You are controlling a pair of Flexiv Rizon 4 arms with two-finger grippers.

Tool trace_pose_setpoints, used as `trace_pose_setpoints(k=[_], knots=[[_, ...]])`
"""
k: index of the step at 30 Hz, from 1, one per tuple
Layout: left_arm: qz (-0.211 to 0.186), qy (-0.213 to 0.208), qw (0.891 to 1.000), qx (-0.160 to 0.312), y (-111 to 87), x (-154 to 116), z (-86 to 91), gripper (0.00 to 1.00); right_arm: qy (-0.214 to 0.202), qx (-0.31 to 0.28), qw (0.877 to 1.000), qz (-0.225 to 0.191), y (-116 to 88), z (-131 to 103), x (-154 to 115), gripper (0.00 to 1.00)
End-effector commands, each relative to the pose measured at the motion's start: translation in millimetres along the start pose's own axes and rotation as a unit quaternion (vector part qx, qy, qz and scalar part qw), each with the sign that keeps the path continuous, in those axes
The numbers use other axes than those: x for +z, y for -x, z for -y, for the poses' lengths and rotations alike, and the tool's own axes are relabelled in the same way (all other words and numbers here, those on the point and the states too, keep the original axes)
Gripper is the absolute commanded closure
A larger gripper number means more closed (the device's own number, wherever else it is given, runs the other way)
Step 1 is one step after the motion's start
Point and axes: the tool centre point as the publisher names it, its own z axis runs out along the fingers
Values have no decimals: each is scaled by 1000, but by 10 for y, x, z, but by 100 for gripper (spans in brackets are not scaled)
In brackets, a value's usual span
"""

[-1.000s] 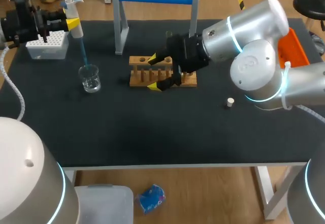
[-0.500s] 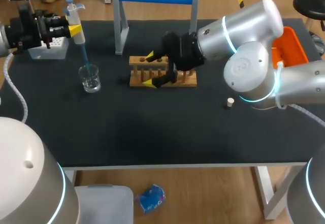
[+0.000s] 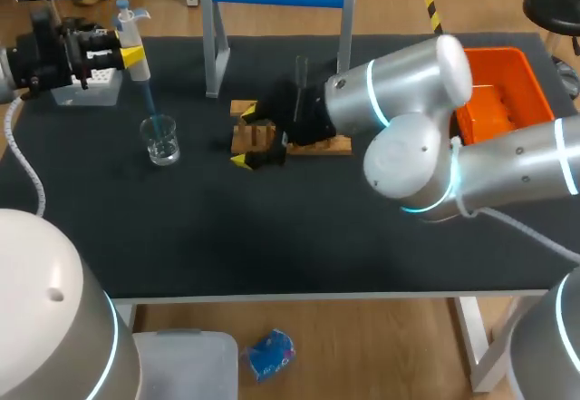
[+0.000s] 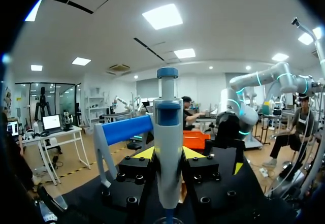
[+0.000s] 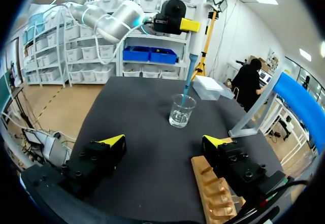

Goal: Invert the test tube, pick up the pipette, mount the tip to pipette, aspirate from beaker and dispense into the tube, eject the tip, return the pipette, and cap with the stopper.

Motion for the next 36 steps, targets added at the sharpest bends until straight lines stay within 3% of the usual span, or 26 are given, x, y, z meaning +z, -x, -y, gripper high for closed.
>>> trace_pose_setpoints(k=[1,20,36], knots=[[-1,0,1000,1,0,-7,3,100,20,5,1000,15,-20,93,477,0],[-1,0,1000,1,0,-7,3,100,21,44,999,16,-23,248,1093,0],[-1,-1,1000,1,-10,-1,-12,100,13,49,999,17,-14,266,1138,0]])
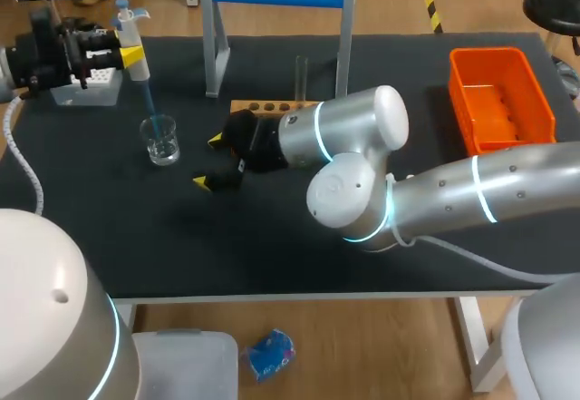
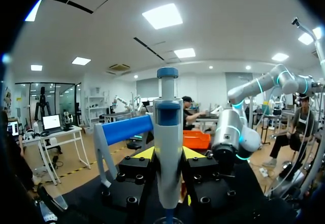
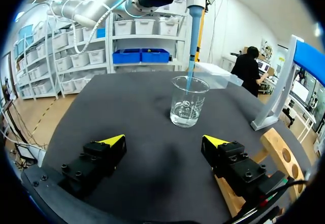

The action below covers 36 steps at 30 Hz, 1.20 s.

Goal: Invert the test tube, pick up the pipette, mount the tip to pipette, aspirate from beaker and dispense into the tube, eject the tip, return the pipette, and cap with the stopper.

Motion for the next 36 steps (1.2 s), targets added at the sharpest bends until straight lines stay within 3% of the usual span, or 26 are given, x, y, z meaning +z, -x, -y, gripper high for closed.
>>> trace_pose_setpoints(k=[1,36], knots=[[-1,-3,1000,1,-14,5,-31,100,-2,0,1000,3,-7,-6,70,0],[17,1,1000,-3,3,53,-330,100,-2,0,1000,3,-7,-6,70,0]])
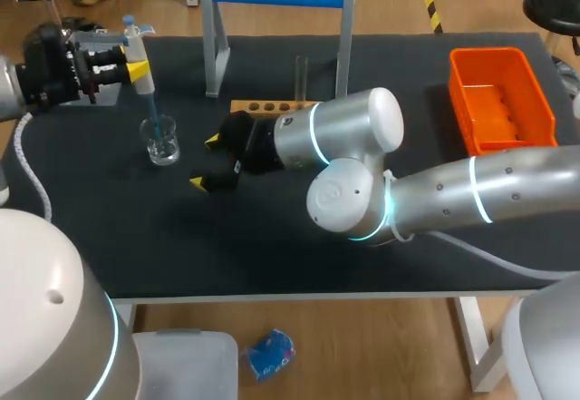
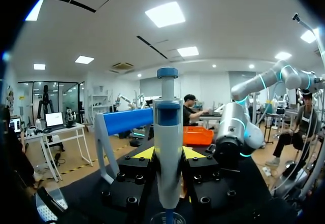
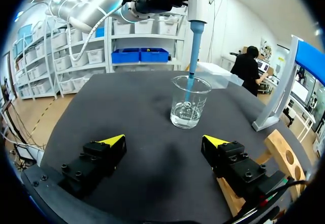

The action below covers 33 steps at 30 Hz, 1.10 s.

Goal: Invert the test tube, pick up the pipette, mount the tip to pipette, aspirate from beaker and dispense into the tube, eject the tip, return the pipette, and cap with the stopper.

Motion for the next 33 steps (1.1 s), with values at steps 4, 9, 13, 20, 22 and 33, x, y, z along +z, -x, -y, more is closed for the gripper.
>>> trace_pose_setpoints(k=[4,9,13,20,22,33], knots=[[1,1,1000,-3,11,19,-51,100,1,0,1000,-1,2,-1,14,0],[1,5,1000,-6,4,22,-79,100,1,0,1000,-1,2,-1,14,0],[2,4,1000,-11,2,27,-96,100,1,0,1000,-1,2,-1,14,0],[3,-3,1000,-19,14,37,-116,100,1,0,1000,-1,2,-1,14,0],[3,-4,1000,-20,14,41,-123,100,1,0,1000,-1,2,-1,14,0],[8,-3,1000,-27,14,41,-144,100,1,0,1000,-1,2,-1,14,0]])
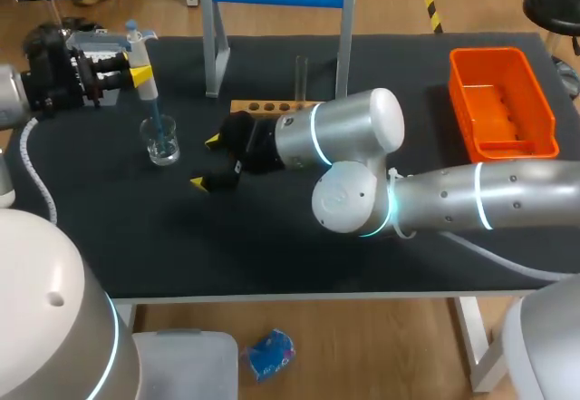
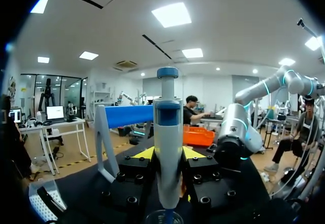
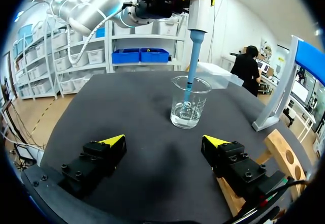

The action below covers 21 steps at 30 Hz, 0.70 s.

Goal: Invert the test tube, pick up the pipette, mount the tip to pipette, aspirate from beaker and dispense into the tube, eject the tip, return the pipette, and cap with the stopper.

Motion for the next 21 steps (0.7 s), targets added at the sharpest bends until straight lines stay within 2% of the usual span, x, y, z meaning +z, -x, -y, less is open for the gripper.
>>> trace_pose_setpoints(k=[1,13,21], knots=[[1,1,1000,0,-3,8,-7,100,-2,0,1000,0,-1,-5,19,0],[1,1,1000,0,-3,8,-7,100,-2,0,1000,0,-1,-5,19,0],[1,1,1000,0,-3,8,-7,100,-18,-19,1000,-3,-23,-136,-211,0]])
